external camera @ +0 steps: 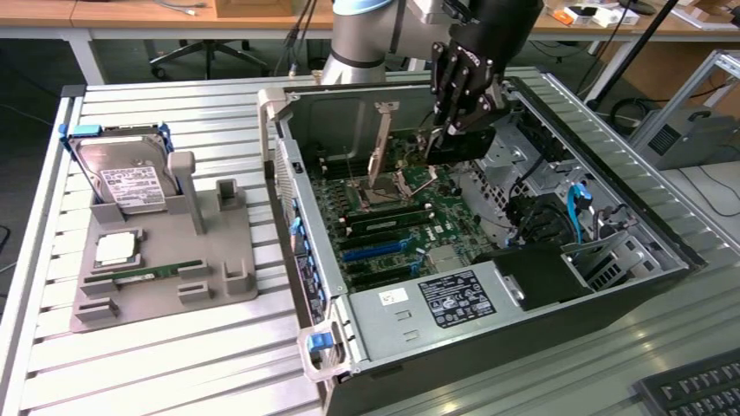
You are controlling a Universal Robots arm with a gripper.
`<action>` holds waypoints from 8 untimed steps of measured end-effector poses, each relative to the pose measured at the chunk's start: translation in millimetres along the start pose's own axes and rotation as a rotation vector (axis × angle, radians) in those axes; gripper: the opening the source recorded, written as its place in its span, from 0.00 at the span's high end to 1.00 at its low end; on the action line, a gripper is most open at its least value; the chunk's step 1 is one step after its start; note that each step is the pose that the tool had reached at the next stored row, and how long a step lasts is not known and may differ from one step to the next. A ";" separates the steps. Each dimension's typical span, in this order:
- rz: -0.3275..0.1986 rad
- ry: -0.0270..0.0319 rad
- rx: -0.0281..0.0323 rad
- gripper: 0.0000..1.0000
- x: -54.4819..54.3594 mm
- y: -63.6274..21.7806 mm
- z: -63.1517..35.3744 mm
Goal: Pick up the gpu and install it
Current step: 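Insert the gpu into the slot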
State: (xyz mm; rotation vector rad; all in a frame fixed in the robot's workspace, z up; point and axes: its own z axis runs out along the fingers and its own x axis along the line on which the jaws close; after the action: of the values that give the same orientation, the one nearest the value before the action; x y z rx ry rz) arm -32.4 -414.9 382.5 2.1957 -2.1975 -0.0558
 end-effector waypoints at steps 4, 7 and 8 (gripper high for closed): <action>0.000 -0.0001 0.0001 0.74 0.4 2.0 1.0; 0.000 0.0000 0.0001 0.74 0.6 3.4 1.8; 0.000 0.0000 0.0000 0.74 0.7 4.2 2.3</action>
State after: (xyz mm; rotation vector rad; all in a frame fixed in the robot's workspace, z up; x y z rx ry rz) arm -36.8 -415.5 380.4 2.1958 -2.1975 -0.0558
